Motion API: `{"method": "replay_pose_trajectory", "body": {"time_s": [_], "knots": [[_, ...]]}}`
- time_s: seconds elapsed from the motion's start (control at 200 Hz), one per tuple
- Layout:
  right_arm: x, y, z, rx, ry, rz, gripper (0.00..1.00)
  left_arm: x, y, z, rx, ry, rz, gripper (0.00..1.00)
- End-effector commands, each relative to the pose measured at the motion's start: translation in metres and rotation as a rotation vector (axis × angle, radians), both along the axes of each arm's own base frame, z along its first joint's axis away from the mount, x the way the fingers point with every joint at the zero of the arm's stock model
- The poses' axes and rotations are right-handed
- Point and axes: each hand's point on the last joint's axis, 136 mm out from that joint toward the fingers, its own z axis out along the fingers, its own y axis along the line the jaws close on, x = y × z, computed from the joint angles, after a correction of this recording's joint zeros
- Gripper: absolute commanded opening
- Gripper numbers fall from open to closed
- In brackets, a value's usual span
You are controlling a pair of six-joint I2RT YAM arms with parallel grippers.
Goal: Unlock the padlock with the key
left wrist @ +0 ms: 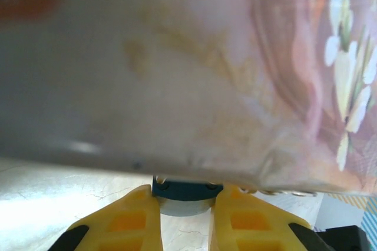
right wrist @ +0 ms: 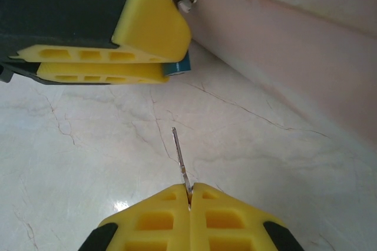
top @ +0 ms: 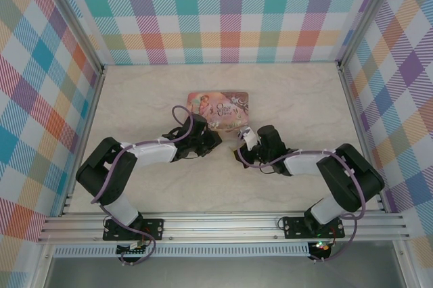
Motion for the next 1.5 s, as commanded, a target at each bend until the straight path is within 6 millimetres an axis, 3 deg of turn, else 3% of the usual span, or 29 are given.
{"method": "replay_pose_trajectory", "body": {"time_s": [0.0, 0.525, 1.5], "knots": [[0.005, 0.015, 0.011, 0.033, -0.051, 0.058, 0.06, -0.001, -0.02, 0.024, -0.101, -0.013, -0.022, 0.04], [0.015, 0.029, 0.003, 0.021, -0.046, 0.07, 0.06, -0.003, -0.017, 0.021, -0.101, -0.016, -0.008, 0.04], [0.031, 0.035, 0.0, 0.039, -0.063, 0.033, 0.06, -0.004, -0.016, 0.018, -0.101, -0.006, -0.006, 0.02]]}}
